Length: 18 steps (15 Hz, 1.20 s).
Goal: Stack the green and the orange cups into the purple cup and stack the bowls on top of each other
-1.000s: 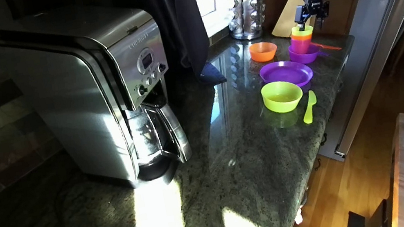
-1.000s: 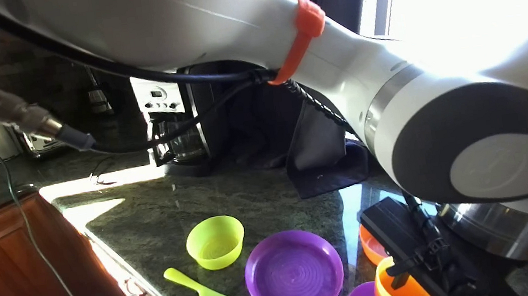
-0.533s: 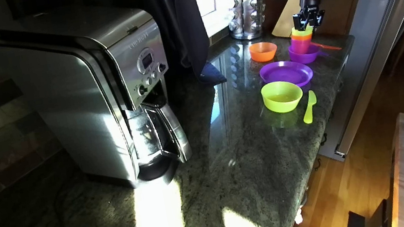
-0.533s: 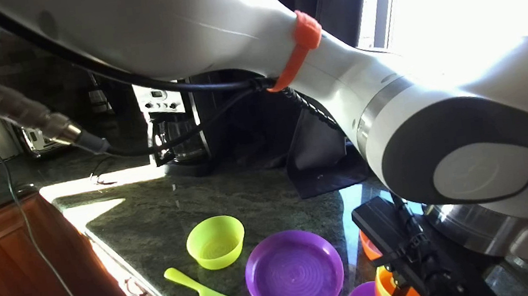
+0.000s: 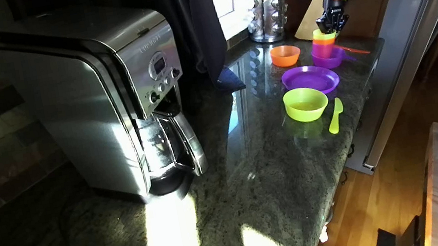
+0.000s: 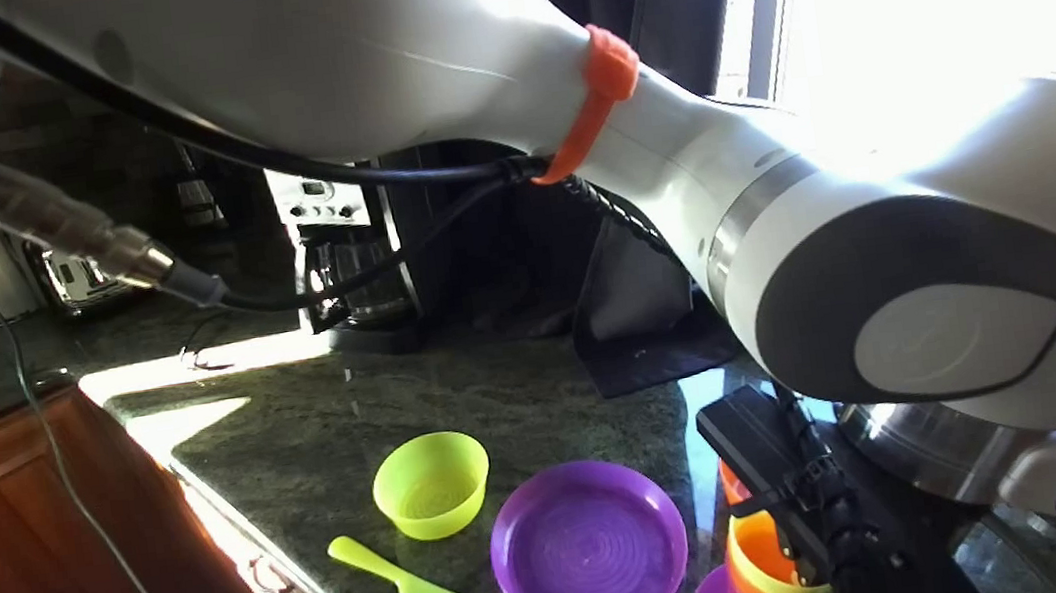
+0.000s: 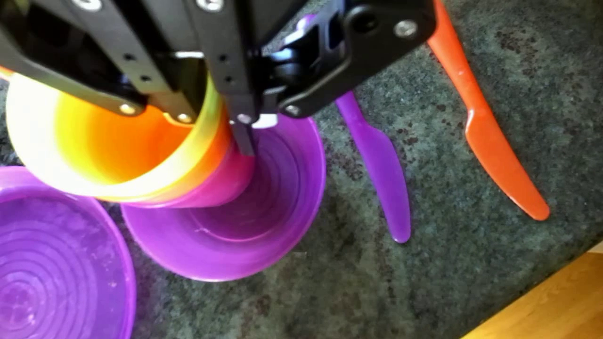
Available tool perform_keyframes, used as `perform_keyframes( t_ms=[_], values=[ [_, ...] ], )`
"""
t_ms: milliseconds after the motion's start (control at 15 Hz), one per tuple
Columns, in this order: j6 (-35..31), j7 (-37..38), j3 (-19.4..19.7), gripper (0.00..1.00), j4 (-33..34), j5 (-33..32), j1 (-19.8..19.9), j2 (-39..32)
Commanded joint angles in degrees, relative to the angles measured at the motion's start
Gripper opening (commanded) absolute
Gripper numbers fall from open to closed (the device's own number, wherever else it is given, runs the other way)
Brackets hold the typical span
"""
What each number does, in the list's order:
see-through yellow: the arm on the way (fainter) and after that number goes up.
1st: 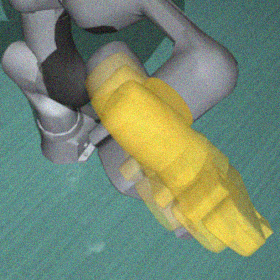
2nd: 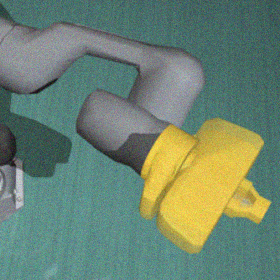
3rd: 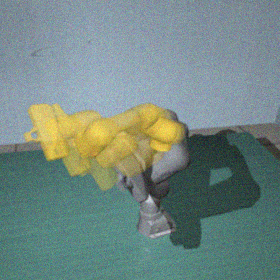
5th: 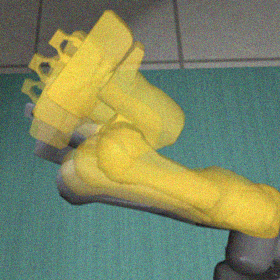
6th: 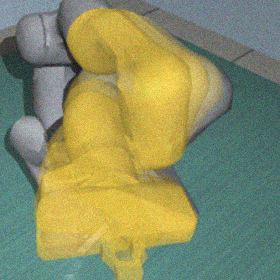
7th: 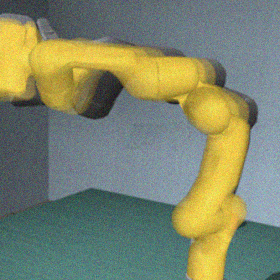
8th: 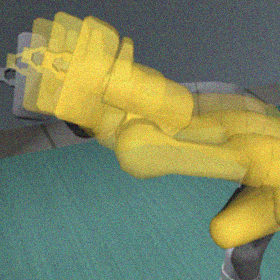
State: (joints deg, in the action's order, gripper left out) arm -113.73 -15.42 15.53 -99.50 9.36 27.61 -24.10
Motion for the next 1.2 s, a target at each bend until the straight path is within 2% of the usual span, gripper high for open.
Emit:
perform_keyframes(
  t_ms=[0,467,800,1133],
  values=[
    [-0.8,1.34,0.54,0.02,-2.29,-0.91,-0.56,3.43],
    [1.53,1.27,0.41,0.02,-3.36,-2.49,-2.48,12.8],
    [3.7,1.55,-2.28,0.02,-4.08,-2.08,-7.87,16.35],
    [1.95,4.73,-6.07,0.02,-5.03,-3.02,-14.12,14.13]
  ],
)
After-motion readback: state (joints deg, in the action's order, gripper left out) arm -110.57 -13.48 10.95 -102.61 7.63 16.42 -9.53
